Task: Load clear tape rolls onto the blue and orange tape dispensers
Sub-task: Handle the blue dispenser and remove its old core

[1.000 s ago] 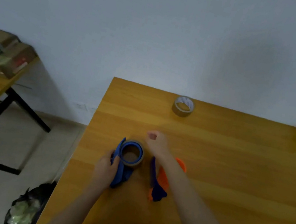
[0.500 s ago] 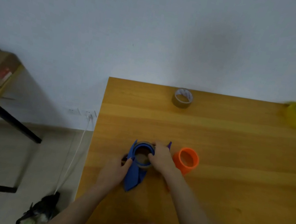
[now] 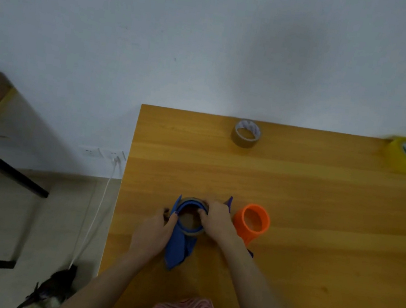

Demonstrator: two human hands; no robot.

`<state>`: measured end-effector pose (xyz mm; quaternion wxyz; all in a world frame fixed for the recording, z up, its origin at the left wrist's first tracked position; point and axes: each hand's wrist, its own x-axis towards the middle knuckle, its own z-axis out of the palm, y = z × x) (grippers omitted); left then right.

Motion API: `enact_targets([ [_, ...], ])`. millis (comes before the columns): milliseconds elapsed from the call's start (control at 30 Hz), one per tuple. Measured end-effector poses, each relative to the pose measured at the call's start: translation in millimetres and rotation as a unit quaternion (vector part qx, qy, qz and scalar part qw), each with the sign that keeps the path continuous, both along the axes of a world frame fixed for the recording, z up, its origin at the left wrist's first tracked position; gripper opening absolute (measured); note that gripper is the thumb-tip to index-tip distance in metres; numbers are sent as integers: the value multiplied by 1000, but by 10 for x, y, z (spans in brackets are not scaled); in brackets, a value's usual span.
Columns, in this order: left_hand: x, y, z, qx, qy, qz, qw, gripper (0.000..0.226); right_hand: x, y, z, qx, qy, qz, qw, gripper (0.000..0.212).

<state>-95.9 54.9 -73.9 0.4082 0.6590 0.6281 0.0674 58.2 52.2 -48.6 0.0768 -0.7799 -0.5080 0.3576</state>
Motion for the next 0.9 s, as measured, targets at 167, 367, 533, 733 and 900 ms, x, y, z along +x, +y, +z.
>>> enact_targets([
  [167,-62,41,8,14,-42,-21,999,47,-35,20,-6,-1,4,-5,1000,33],
  [367,-134,118,42,73,-39,-50,995,48,-18,33,10,3,5,-30,1000,30],
  [533,-174,156,97,96,1,-66,993,60,-19,49,10,-1,10,-48,999,29],
  [733,-129,191,88,145,69,-107,981,37,-26,51,-3,7,14,-82,997,33],
  [900,-74,187,124,182,86,-122,972,31,-17,47,37,39,26,-104,994,35],
])
